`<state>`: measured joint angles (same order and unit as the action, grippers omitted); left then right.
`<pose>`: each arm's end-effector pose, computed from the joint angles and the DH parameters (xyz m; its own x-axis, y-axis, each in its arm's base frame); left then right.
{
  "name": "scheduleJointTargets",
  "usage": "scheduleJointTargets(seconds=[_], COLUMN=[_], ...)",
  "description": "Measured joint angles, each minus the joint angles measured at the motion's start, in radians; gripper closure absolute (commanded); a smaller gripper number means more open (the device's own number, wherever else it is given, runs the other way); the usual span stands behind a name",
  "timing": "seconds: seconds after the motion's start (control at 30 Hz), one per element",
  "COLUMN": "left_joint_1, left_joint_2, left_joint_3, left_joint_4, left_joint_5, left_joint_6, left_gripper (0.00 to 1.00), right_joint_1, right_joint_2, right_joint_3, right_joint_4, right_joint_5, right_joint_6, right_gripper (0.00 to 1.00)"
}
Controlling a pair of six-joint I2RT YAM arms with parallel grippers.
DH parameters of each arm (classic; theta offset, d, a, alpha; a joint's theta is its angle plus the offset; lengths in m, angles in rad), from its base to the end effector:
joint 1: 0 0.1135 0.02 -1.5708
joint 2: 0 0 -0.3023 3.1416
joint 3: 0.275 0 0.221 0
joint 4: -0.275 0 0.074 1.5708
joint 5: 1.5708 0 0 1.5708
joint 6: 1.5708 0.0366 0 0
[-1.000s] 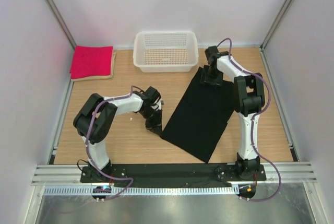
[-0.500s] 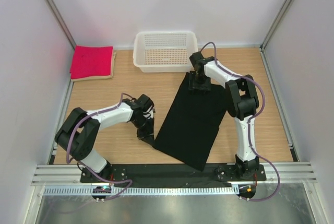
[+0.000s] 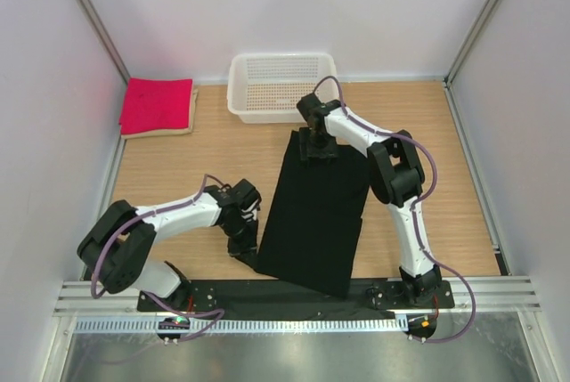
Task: Fold and stack the t-shirts
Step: Fold the tshirt
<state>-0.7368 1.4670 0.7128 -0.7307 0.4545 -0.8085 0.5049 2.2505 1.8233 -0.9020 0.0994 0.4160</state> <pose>0.1329 -0.1422 0.2058 -0.9664 -0.0007 0.2571 -0.0975 0.9262 -0.3641 0.3999 0.2169 0.2079 -0.9634 -0.0730 -0.2578 -0.0778 0.9969 0.0085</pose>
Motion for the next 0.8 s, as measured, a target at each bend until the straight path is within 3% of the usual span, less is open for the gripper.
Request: scheduleJointTargets(seconds=[0.8], left_joint_1=[-0.012], left_joint_2=[-0.109], left_joint_3=[-0.098], left_joint_4=[0.035], left_joint_5=[-0.051], left_joint_6=[-0.161], left_gripper=[1.0], right_joint_1=[0.165], right_joint_2=[0.313], right_joint_3=[0.587], right_joint_4=[-0.138], right_joint_5=[-0.134], right_joint_6=[0.029], right_gripper=[0.32])
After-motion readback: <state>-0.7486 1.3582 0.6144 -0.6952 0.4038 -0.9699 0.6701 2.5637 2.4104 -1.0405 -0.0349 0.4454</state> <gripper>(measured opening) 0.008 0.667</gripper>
